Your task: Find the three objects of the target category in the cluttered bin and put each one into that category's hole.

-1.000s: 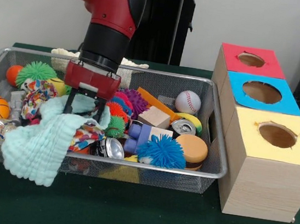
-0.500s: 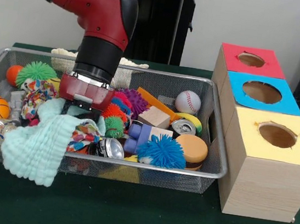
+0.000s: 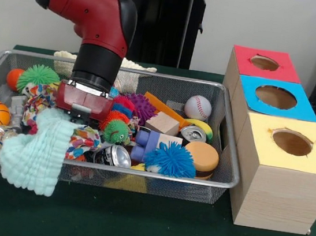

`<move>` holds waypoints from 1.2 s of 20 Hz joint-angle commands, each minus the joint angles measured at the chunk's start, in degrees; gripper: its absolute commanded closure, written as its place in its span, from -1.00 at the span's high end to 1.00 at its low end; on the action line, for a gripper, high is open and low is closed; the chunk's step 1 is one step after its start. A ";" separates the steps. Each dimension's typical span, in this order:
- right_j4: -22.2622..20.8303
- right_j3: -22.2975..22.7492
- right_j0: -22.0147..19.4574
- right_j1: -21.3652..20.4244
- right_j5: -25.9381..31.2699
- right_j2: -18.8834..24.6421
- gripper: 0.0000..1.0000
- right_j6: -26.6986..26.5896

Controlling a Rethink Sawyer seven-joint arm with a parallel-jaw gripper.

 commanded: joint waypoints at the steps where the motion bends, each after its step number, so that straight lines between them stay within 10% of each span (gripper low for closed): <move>1: -0.95 -6.42 -1.74 2.46 -0.85 4.58 -1.00 4.15; 17: -4.97 11.89 1.40 -13.54 16.07 5.06 -1.00 9.20; 24: -10.79 18.50 -4.57 -22.40 27.23 12.48 -1.00 8.72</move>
